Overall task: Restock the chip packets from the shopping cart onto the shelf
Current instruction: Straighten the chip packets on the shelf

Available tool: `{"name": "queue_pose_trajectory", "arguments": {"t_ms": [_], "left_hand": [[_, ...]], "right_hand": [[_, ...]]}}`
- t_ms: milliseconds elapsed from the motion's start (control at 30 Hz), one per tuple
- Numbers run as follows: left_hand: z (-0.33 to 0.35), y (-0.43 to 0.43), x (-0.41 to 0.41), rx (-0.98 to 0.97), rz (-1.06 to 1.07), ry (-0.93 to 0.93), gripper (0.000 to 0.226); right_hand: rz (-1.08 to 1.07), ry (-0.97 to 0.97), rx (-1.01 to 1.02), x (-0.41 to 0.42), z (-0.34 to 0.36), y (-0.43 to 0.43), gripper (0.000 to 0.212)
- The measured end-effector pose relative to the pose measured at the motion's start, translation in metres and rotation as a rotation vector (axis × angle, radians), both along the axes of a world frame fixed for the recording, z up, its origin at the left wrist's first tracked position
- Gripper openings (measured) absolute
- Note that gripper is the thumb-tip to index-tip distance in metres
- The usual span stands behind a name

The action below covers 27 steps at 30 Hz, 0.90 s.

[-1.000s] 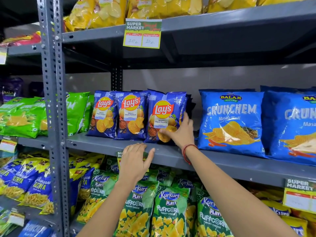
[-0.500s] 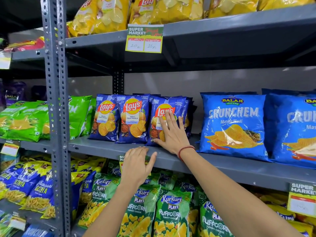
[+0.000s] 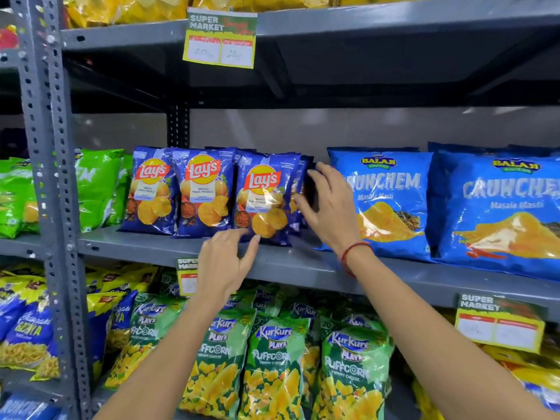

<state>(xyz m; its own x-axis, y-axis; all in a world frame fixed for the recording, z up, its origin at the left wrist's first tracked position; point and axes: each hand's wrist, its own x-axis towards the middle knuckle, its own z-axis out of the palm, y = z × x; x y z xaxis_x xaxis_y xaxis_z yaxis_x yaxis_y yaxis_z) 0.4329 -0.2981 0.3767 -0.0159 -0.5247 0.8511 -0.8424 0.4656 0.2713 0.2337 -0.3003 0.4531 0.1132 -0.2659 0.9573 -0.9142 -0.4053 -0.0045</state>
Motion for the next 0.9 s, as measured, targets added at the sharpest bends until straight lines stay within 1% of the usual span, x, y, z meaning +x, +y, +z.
{"name": "queue_pose_trajectory", "arguments": {"t_ms": [100,167,267,333,367,467,533,567,600,633,767,833,900], "left_hand": [[0.017,0.002,-0.033,-0.060,-0.093,0.033,0.059],[0.028,0.001,-0.060,-0.078,-0.169,0.045,0.056],[0.043,-0.003,-0.101,-0.013,-0.318,0.110,0.056],[0.053,-0.009,-0.127,0.094,-0.449,0.183,0.059],[0.059,-0.012,-0.138,0.180,-0.521,0.222,0.068],[0.070,-0.029,-0.159,0.552,-0.670,0.325,0.112],[0.068,-0.045,-0.163,0.795,-0.712,0.361,0.142],[0.067,-0.049,-0.163,0.859,-0.742,0.367,0.153],[0.065,-0.054,-0.164,0.876,-0.779,0.378,0.156],[0.064,-0.058,-0.165,0.866,-0.816,0.393,0.153],[0.057,-0.062,-0.177,0.703,-0.885,0.450,0.123],[0.053,-0.064,-0.182,0.637,-0.908,0.475,0.121],[0.052,-0.066,-0.184,0.618,-0.919,0.481,0.121]], "right_hand": [[-0.045,-0.162,-0.031,-0.043,0.004,0.012,0.046],[-0.103,-0.261,-0.060,-0.073,0.002,0.018,0.048],[-0.173,-0.394,-0.059,-0.111,-0.005,0.028,0.054],[-0.136,-0.508,0.052,-0.129,-0.009,0.033,0.059],[-0.071,-0.581,0.125,-0.136,-0.011,0.035,0.065],[0.157,-0.820,0.348,-0.145,-0.014,0.034,0.083],[0.221,-0.898,0.462,-0.150,-0.018,0.027,0.083],[0.253,-0.918,0.499,-0.152,-0.019,0.023,0.082],[0.298,-0.938,0.527,-0.155,-0.019,0.020,0.081],[0.351,-0.953,0.539,-0.157,-0.018,0.017,0.082],[0.471,-0.943,0.509,-0.167,-0.016,0.005,0.084],[0.497,-0.935,0.507,-0.165,-0.012,0.008,0.077],[0.519,-0.950,0.509,-0.167,-0.010,0.009,0.068]]}}
